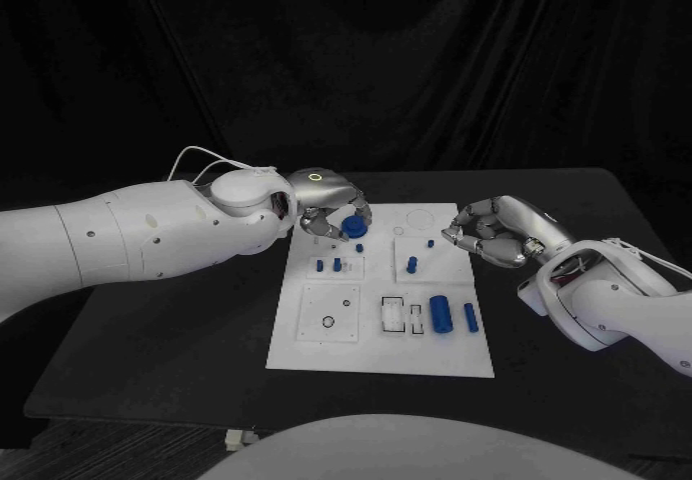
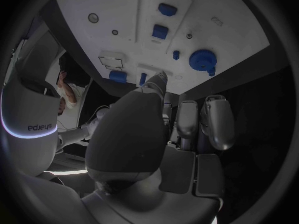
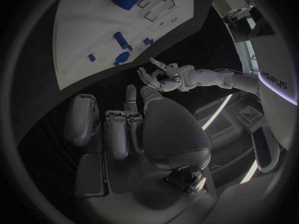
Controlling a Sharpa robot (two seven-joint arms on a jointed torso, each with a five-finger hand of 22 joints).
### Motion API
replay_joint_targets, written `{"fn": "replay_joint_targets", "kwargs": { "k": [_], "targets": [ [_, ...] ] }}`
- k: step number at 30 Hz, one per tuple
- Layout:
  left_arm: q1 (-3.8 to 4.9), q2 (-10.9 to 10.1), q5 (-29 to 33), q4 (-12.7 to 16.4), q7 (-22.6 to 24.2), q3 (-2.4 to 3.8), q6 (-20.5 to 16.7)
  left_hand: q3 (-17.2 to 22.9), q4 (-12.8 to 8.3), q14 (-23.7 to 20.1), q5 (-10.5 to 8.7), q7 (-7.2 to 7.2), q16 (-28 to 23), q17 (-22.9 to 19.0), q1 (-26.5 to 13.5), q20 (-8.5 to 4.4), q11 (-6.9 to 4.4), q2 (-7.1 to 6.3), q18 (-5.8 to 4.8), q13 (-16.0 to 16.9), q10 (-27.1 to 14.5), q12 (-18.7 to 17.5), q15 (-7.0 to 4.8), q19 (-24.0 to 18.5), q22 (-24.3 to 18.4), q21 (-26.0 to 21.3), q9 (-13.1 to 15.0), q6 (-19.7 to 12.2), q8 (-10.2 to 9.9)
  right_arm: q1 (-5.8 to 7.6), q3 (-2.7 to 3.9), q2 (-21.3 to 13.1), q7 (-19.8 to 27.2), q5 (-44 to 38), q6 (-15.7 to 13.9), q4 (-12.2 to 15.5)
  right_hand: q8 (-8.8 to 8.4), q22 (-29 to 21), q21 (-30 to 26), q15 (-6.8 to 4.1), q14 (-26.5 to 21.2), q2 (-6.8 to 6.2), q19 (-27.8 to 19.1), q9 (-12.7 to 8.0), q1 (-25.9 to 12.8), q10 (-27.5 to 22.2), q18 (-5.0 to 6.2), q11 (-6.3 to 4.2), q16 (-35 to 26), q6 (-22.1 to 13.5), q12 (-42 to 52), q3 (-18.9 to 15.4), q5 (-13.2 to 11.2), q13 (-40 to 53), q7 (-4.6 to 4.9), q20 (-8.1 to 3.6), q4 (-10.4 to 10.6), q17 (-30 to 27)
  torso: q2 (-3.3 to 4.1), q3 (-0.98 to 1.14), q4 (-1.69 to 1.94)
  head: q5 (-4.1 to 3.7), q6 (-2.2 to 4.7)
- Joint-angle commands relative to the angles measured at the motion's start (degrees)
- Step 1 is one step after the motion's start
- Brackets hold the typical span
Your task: Assemble the parts on the task board
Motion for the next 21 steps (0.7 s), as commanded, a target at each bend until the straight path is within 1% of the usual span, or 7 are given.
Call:
{"fn": "replay_joint_targets", "kwargs": {
  "k": [1, 5, 6, 8, 12, 14, 21],
  "targets": [
    [-0.85, 0.7, -6.5, -0.7, 3.2, 0.06, -3.0, 3.0, -1.3, 1.0, 0.85, -0.11, -0.5, -0.5, -0.5, 0.01, -0.44, -0.53, -2.98, -1.1, 1.1, -0.6, -0.46, 0.7, 10.6, 1.0, -1.1, 0.7, -1.3, -0.11, 0.04, -0.2, 1.1, -2.0, -2.3, 0.8, 0.60, 10.5, 1.6, -0.15, 6.2, -0.79, 0.2, 0.5, 1.4, 6.0, -0.37, -0.31, 1.4, -0.2, 0.9, 0.7, 0.9, 15.4, -0.17, 0.00, 0.0, 15.4, -0.07, -0.02, 0.10, -0.05, -0.01],
    [-1.70, 1.5, -7.0, -1.3, 3.2, 0.06, -3.5, 3.6, -2.0, 1.3, 1.38, 0.59, -0.6, -0.9, -0.8, -0.09, -0.41, -0.49, -2.98, -2.3, 3.1, -0.9, -0.53, 0.8, 10.6, 0.8, -1.9, 2.6, -1.4, -0.11, 0.04, -0.3, 1.0, -2.1, -2.1, 1.1, 0.60, 10.5, 1.6, -0.15, 6.2, -0.79, 0.2, 0.5, 1.4, 6.0, -0.37, -0.31, 1.4, -0.2, 0.9, 0.7, 0.9, 15.4, -0.17, 0.00, 0.0, 15.4, 0.01, -0.08, 0.15, -0.08, -0.01],
    [-1.90, 1.8, -7.1, -1.5, 3.2, 0.06, -3.3, 3.9, -2.3, 1.5, 1.94, 0.91, -0.5, -0.7, -0.9, -0.12, -0.35, -0.41, -3.02, -2.7, 4.2, -1.0, -0.53, 0.9, 10.6, 0.9, -2.1, 3.8, -1.3, -0.11, 0.04, -0.3, 0.9, -2.2, -2.0, 1.1, 0.60, 10.5, 1.6, -0.15, 6.2, -0.79, 0.2, 0.5, 1.4, 6.0, -0.37, -0.31, 1.4, -0.2, 0.9, 0.7, 0.9, 15.4, -0.17, 0.00, 0.0, 15.4, 0.01, -0.05, 0.14, -0.05, -0.01],
    [-2.19, 2.3, -7.1, -1.9, 3.1, 0.06, -3.0, 4.1, -2.4, 1.5, 2.06, 1.02, -0.5, -0.7, -0.9, -0.13, -0.39, -0.40, -3.02, -2.9, 4.6, -1.1, -0.55, 1.0, 10.6, 0.9, -2.3, 4.3, -1.3, -0.12, 0.04, -0.3, 0.8, -2.2, -1.8, 1.0, 0.60, 10.5, 1.6, -0.15, 6.2, -0.79, 0.2, 0.5, 1.4, 6.0, -0.36, -0.31, 1.4, -0.2, 0.9, 0.7, 0.9, 15.4, -0.17, 0.00, 0.0, 15.4, -0.02, -0.02, 0.12, -0.03, -0.01],
    [-2.65, 3.4, -7.2, -3.0, 2.7, 0.07, -2.2, 5.2, -2.8, 1.6, 2.40, 1.18, -0.4, -0.8, -1.6, -0.21, -0.55, -0.34, -3.02, -4.0, 6.8, -1.8, -0.61, 1.1, 10.7, 0.8, -3.0, 7.0, -1.3, -0.13, 0.04, -0.1, 0.7, -2.2, -1.5, 0.9, 0.60, 10.5, 1.5, -0.16, 6.2, -0.83, 0.2, 0.5, 1.4, 6.0, -0.34, -0.31, 1.4, -0.2, 0.9, 0.7, 0.9, 15.4, -0.17, 0.00, 0.1, 15.4, -0.10, 0.17, 0.05, -0.01, -0.01],
    [-2.92, 4.1, -7.2, -3.9, 2.5, 0.07, -1.7, 5.4, -2.8, 1.5, 2.49, 1.34, -0.6, -1.1, -1.8, -0.21, -0.49, -0.33, -3.00, -4.2, 7.3, -2.0, -0.62, 1.0, 10.6, 0.6, -3.2, 7.5, -1.4, -0.13, 0.04, 0.0, 0.6, -2.2, -1.3, 0.8, 0.60, 10.4, 1.4, -0.16, 6.2, -0.84, 0.1, 0.5, 1.4, 6.0, -0.31, -0.31, 1.4, -0.2, 0.9, 0.7, 0.9, 15.4, -0.17, -0.01, 0.1, 15.4, -0.12, 0.24, 0.02, 0.10, -0.01],
    [-3.67, 6.0, -7.3, -6.5, 1.5, 0.07, -0.5, 6.1, -2.9, 1.4, 2.95, 1.85, -0.8, -1.5, -2.2, -0.19, -0.34, -0.23, -2.90, -4.8, 8.2, -2.6, -0.57, 0.8, 10.5, 0.0, -3.6, 8.5, -1.8, -0.13, 0.03, 0.0, 0.3, -2.2, -0.7, 0.6, 0.60, 10.4, 1.2, -0.16, 6.2, -0.87, 0.1, 0.5, 1.3, 6.0, -0.27, -0.31, 1.4, -0.2, 0.9, 0.7, 1.0, 15.4, -0.16, -0.01, 0.2, 15.4, -0.05, 0.27, -0.03, 0.30, -0.01]
  ]
}}
